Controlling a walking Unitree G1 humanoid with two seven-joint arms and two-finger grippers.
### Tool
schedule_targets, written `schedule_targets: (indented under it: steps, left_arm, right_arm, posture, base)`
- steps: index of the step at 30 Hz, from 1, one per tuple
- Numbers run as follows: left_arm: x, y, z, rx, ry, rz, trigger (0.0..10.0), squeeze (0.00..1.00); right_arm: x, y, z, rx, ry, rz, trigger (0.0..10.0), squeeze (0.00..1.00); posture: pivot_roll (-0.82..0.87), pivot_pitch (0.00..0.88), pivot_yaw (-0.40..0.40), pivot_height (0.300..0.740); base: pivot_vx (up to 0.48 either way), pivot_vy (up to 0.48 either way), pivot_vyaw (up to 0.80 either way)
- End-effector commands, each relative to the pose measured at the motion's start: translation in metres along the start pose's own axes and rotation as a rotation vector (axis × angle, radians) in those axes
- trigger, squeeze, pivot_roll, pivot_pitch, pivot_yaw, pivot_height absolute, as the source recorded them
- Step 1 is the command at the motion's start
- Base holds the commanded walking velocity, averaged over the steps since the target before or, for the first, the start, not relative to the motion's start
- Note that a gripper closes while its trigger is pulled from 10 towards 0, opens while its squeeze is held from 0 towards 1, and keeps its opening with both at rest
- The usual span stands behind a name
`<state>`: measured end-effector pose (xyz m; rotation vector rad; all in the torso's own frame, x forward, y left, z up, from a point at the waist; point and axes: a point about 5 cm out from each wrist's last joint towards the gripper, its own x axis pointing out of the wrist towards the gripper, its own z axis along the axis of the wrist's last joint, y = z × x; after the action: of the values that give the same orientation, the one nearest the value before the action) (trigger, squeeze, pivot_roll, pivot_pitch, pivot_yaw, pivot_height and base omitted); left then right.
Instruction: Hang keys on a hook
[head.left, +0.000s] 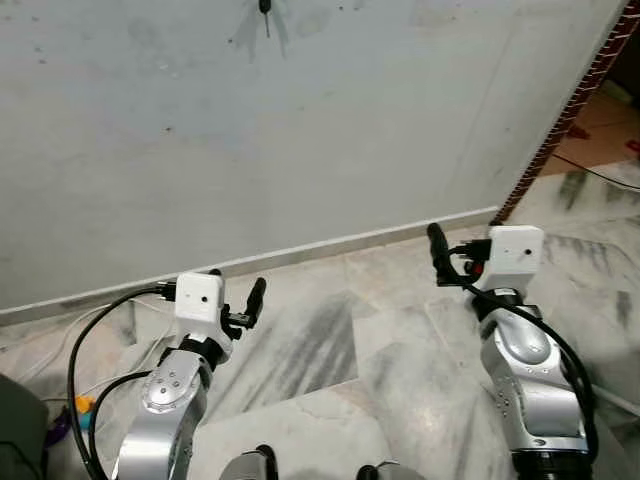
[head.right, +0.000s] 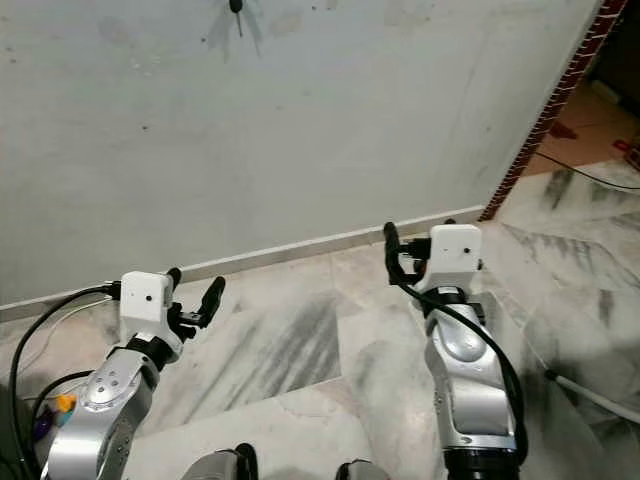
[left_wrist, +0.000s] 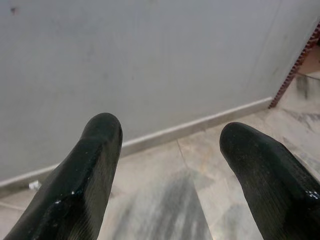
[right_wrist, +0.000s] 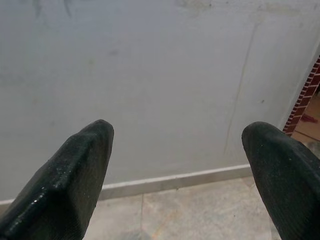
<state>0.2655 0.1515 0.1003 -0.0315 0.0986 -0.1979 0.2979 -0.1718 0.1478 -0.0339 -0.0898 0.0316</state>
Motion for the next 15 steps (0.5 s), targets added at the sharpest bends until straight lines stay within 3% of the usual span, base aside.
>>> schedule_targets:
  steps: [1, 15]
  left_arm:
    - [0.0014, -0.0006, 0.0008, -0.01, -0.008, -0.004, 10.0, 0.0]
    - [0.0095, 0.0053, 0.0063, -0.006, -0.025, 0.001, 10.0, 0.0]
  right_arm:
    - [0.0006, -0.0033, 0.0008, -0.004, -0.003, -0.014, 10.0, 0.0]
    - [-0.0006, -0.0042, 0.0001, 0.006, -0.003, -0.028, 10.0, 0.0]
  posture:
    - [-0.01, 0.16, 0.011, 0.74]
    - [-0.01, 0.163, 0.023, 0.74]
  base:
    - [0.0, -0.48, 0.0]
    - [0.0, -0.48, 0.0]
